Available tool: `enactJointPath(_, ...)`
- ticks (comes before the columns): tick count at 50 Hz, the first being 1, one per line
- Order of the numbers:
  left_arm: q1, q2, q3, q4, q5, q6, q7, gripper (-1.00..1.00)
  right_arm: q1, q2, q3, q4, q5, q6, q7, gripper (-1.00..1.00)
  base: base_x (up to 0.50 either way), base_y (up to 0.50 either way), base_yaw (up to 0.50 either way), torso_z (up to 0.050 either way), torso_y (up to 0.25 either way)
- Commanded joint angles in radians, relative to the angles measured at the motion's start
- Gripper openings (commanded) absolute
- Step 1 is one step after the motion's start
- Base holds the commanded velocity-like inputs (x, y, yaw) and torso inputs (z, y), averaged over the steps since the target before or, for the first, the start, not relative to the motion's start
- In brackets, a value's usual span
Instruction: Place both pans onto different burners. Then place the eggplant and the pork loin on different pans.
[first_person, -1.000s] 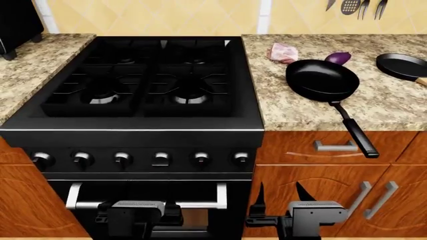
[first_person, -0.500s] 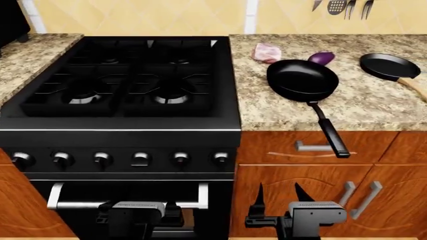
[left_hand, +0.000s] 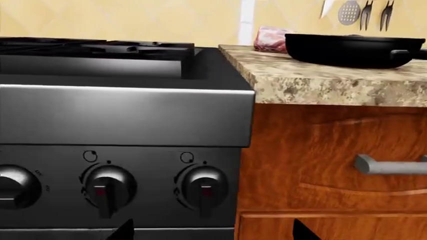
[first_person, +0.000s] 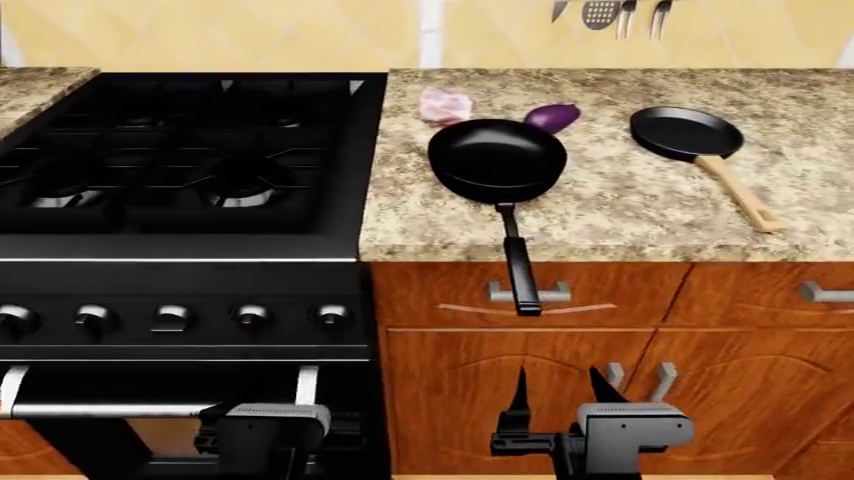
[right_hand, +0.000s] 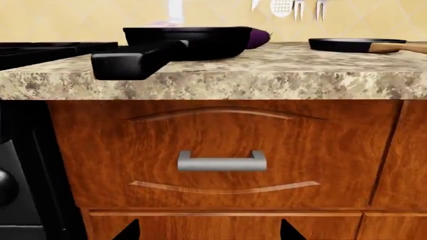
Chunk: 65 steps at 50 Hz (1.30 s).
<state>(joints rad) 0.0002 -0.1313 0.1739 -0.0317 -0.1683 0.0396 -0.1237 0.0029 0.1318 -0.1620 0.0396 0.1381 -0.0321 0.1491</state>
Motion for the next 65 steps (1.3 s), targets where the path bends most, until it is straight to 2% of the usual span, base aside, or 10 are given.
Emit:
enactJointPath(1, -0.002, -0.008, 0.009, 0.003, -0.012, -0.004, -0.007, 1.00, 0.002, 0.008, -0.008, -0.004, 0.010, 0.005, 0.009, 1.00, 0.00, -0.50, 0.00, 0.000, 0.000)
enactJointPath(38, -0.005, -0.027, 0.037, -0.008, -0.024, 0.013, -0.033, 1.00, 0.006, 0.028, -0.036, 0.010, 0.029, -0.002, 0.030, 1.00, 0.00, -0.50, 0.00, 0.000, 0.000)
enactJointPath(45, -0.028, -0.033, 0.008, 0.012, -0.013, -0.014, -0.089, 1.00, 0.020, 0.032, -0.030, -0.001, 0.045, 0.053, 0.046, 1.00, 0.00, -0.17, 0.00, 0.000, 0.000)
enactJointPath(48, -0.041, -0.046, -0.013, 0.053, -0.041, -0.077, -0.102, 1.00, 0.028, 0.040, -0.026, -0.024, 0.054, 0.109, 0.058, 1.00, 0.00, 0.00, 0.00, 0.000, 0.000)
enactJointPath(57, -0.070, -0.161, -0.077, 0.367, -0.211, -0.494, -0.137, 1.00, 0.024, 0.110, -0.004, -0.263, 0.115, 0.366, 0.082, 1.00, 0.00, 0.00, 0.00, 0.000, 0.000)
enactJointPath(65, -0.157, -0.280, -0.271, 0.753, -0.621, -0.948, -0.224, 1.00, 0.046, 0.201, 0.107, -0.568, 0.315, 0.657, 0.096, 1.00, 0.00, 0.00, 0.00, 0.000, 0.000)
